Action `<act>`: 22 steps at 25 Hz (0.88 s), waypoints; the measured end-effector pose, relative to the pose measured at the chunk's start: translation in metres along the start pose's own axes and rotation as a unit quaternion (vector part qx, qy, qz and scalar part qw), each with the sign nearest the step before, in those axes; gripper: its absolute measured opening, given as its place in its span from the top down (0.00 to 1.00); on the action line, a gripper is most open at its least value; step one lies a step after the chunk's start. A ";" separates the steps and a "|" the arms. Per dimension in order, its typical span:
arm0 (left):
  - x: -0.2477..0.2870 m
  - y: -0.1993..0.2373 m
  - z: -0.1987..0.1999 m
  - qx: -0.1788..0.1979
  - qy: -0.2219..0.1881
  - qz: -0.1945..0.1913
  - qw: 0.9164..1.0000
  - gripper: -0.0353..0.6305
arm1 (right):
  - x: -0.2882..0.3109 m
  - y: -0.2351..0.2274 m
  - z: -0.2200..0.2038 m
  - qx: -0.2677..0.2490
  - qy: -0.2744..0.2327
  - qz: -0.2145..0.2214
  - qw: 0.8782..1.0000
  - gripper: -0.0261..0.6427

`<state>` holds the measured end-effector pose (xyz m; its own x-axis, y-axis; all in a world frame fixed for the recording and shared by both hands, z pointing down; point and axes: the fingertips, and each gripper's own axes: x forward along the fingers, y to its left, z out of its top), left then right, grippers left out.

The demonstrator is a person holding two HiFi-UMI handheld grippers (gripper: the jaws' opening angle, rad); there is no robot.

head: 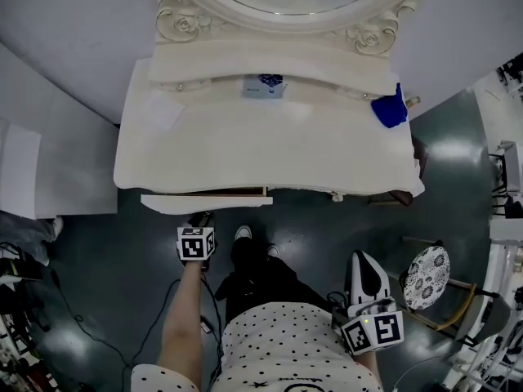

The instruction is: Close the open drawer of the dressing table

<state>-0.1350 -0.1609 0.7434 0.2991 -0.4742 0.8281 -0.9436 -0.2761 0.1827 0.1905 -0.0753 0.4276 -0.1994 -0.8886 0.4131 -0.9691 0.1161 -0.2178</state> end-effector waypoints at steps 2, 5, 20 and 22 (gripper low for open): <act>0.003 0.002 0.007 0.001 -0.002 0.001 1.000 0.74 | 0.002 -0.002 0.000 0.002 0.002 -0.003 1.000 0.95; 0.008 0.004 0.015 0.002 -0.004 0.003 1.000 0.74 | 0.004 -0.004 0.000 0.003 0.004 -0.006 1.000 0.95; 0.025 0.011 0.044 -0.004 -0.014 0.001 1.000 0.74 | 0.014 -0.007 0.003 0.004 0.006 -0.011 1.000 0.95; 0.028 0.012 0.047 -0.003 -0.015 0.002 1.000 0.74 | 0.015 -0.007 0.004 0.003 0.007 -0.012 1.000 0.95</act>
<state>-0.1313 -0.2169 0.7434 0.3001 -0.5000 0.8124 -0.9455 -0.2690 0.1836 0.1947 -0.0909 0.4320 -0.1788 -0.8851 0.4298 -0.9726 0.0931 -0.2130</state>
